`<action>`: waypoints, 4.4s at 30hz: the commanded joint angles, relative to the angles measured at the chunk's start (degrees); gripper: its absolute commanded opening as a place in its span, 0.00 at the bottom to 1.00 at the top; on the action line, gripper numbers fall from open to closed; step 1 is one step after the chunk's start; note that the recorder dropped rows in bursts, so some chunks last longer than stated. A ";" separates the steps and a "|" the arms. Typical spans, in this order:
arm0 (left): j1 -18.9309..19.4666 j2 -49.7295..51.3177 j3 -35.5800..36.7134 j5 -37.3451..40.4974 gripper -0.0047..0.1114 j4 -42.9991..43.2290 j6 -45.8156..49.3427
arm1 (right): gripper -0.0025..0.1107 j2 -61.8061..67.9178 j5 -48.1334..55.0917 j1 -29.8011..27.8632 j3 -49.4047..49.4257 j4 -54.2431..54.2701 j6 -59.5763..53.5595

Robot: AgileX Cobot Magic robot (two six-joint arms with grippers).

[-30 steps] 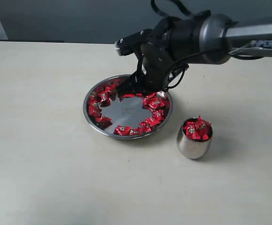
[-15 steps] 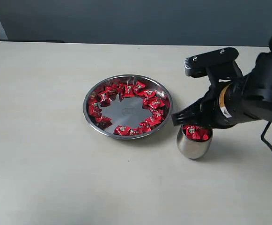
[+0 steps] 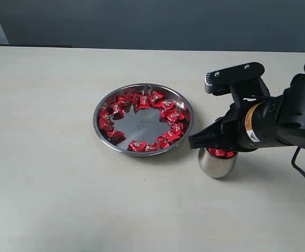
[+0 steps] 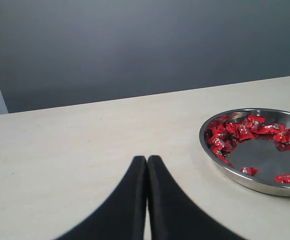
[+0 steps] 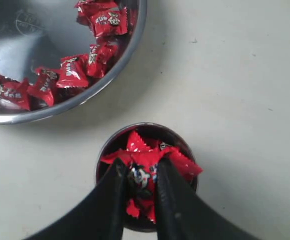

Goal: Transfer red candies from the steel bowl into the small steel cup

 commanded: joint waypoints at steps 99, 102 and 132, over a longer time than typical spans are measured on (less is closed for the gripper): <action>0.03 -0.28 0.26 -0.37 0.06 -0.07 -0.05 | 0.03 9.30 -35.21 -0.15 -15.67 17.64 -2.20; 0.03 -0.28 0.26 -0.37 0.06 -0.07 -0.05 | 0.03 8.42 -33.95 -1.16 -15.67 15.67 -6.02; 0.03 -0.28 0.26 -0.25 0.06 -0.07 -0.05 | 0.03 -65.91 -17.97 -42.97 40.54 13.10 -18.31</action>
